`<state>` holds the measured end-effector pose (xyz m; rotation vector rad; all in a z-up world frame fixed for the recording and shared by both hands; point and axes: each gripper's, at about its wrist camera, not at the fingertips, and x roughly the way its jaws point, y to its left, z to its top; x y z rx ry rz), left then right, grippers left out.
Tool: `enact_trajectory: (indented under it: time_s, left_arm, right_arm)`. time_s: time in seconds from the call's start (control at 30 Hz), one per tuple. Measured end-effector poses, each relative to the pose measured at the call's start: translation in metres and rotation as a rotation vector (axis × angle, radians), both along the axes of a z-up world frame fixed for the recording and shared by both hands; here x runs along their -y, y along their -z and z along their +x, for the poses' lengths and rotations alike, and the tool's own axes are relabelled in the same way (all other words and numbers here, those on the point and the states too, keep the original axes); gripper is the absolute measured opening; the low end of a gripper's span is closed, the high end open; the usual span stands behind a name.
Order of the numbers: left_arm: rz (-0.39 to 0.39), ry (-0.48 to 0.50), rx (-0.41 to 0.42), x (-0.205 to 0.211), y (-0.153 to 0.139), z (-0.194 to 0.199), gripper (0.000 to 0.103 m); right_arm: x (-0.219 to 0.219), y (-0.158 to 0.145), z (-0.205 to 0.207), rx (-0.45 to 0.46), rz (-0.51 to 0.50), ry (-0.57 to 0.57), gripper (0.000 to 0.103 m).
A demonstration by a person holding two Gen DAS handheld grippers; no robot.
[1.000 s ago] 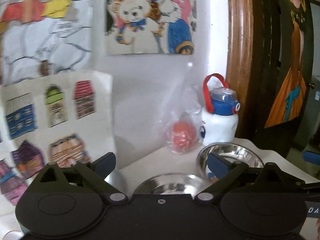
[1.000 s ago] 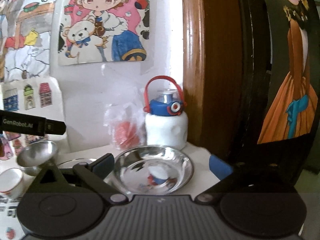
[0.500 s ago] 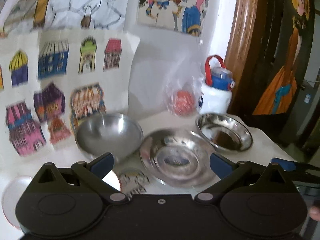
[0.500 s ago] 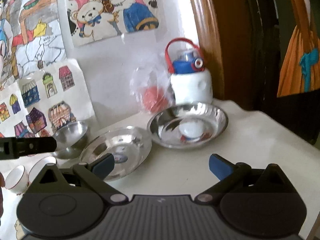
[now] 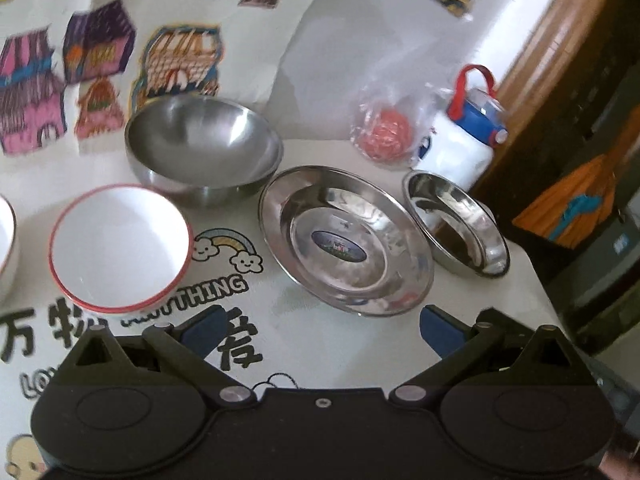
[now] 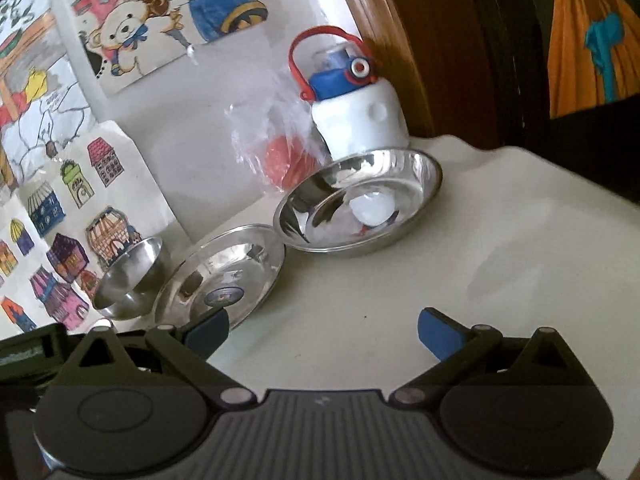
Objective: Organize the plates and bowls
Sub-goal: 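Withdraw both grippers and move toward the flat labelled steel plate, then close both grippers on the rim of the flat labelled steel plate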
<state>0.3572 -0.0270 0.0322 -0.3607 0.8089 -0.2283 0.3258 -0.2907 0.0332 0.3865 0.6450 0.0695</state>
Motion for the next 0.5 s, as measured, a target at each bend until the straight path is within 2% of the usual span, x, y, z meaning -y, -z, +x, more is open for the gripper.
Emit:
enact_trajectory:
  time_s: [0.23,0.37,0.5]
  left_arm:
    - [-0.039,-0.080,-0.013,-0.001,0.013,0.015,0.102]
    - [-0.073,-0.117,0.004,-0.001,0.016,0.022,0.102]
    - [-0.115,-0.116,0.007,0.001,0.016,0.028,0.102]
  right_arm:
    - [0.005,0.014,0.010,0.004,0.095,0.007,0.103]
    - [0.004,0.018,0.016,0.021,0.115,0.003,0.103]
    - [0.002,0.020,0.021,0.040,0.147,0.001,0.102]
